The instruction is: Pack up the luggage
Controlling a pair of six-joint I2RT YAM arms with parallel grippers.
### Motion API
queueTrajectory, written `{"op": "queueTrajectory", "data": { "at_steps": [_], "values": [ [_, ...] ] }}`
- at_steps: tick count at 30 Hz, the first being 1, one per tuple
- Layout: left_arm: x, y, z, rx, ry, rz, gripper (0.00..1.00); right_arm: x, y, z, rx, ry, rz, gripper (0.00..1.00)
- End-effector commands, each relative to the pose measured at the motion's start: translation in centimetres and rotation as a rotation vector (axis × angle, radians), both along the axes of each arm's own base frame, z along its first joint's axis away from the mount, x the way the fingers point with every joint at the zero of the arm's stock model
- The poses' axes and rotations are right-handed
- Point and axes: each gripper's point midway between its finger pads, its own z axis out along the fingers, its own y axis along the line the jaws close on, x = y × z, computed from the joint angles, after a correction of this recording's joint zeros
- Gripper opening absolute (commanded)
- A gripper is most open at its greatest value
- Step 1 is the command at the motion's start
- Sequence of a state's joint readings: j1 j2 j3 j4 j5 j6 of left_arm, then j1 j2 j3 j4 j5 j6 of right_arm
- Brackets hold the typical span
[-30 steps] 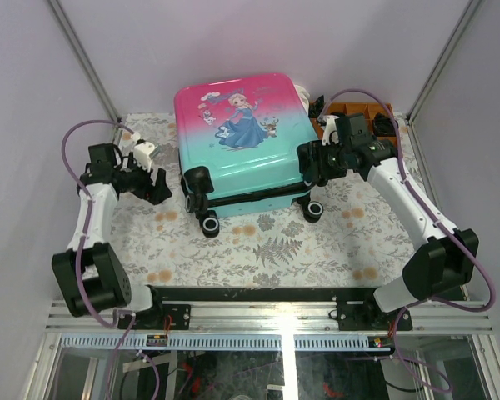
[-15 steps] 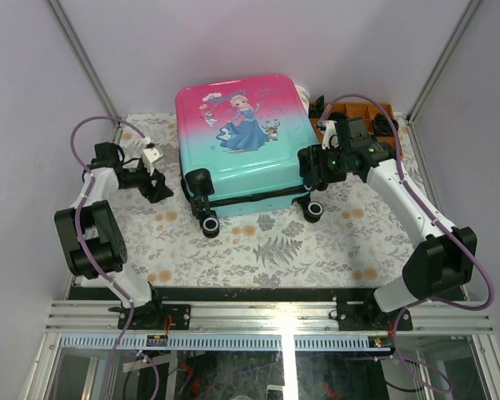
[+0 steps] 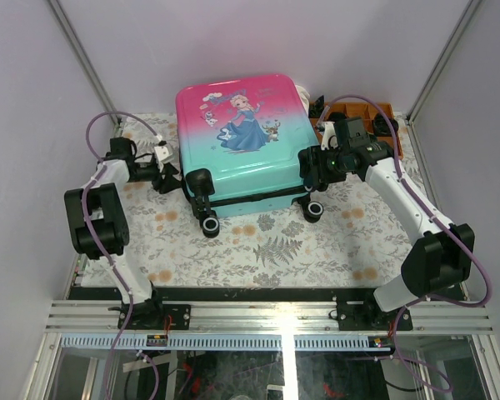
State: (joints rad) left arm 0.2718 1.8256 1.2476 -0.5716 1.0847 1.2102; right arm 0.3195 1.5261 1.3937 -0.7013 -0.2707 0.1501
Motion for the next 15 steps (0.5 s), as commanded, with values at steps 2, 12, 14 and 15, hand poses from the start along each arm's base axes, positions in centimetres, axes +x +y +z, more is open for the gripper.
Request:
{"op": "queueTrajectory", "data": {
  "at_steps": [2,12,14,15],
  "values": [
    [2.6,-1.7,1.3,-0.012,-0.125,-0.052,0.49,0.2,-0.2,2.1,-0.018,-0.058,0.068,0.00],
    [0.7,-2.0,1.1,0.023,-0.148,-0.097,0.01,0.2,-0.3,2.0,-0.029,-0.053,0.066,0.00],
    [-0.3,-1.5,1.1,0.043,-0.152,-0.098,0.00,0.1,-0.3,1.9,-0.030,-0.050,0.067,0.00],
    [-0.8,-1.2,1.1,0.053,-0.149,-0.096,0.00,0.1,-0.4,1.9,-0.030,-0.051,0.066,0.00]
  ]
}}
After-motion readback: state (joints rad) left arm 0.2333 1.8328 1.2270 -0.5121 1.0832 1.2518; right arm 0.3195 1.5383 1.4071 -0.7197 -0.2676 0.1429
